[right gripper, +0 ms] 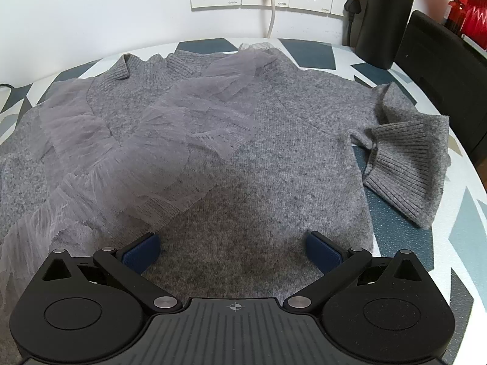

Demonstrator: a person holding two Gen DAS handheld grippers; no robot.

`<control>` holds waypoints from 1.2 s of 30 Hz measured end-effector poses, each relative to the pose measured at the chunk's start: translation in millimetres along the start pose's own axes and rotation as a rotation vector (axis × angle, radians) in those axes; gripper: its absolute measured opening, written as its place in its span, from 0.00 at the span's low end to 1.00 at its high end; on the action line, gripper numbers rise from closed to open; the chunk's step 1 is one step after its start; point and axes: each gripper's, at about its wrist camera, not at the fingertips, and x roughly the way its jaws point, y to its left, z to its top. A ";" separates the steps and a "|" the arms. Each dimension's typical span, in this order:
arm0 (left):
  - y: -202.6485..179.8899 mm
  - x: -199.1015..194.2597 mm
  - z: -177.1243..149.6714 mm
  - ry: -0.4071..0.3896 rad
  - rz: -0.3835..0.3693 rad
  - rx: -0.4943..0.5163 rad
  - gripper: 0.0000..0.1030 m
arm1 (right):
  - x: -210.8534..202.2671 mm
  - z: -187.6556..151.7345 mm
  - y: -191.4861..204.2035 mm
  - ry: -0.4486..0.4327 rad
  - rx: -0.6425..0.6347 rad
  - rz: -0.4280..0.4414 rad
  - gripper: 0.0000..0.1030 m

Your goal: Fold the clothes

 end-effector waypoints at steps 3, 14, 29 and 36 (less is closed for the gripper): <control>13.2 -27.9 12.6 -0.047 -0.011 -0.063 0.05 | 0.2 0.9 -0.4 0.003 0.005 0.003 0.99; 48.6 -87.9 54.8 -0.193 -0.011 -0.101 0.05 | 6.5 11.8 12.5 -0.005 0.027 0.030 0.99; -54.4 -43.4 68.1 -0.184 -0.247 -0.038 0.05 | 2.6 16.1 -8.9 -0.033 0.054 -0.038 0.99; -201.9 -20.5 59.2 -0.096 -0.585 0.145 0.05 | -3.2 4.6 -48.5 -0.066 0.089 -0.130 0.99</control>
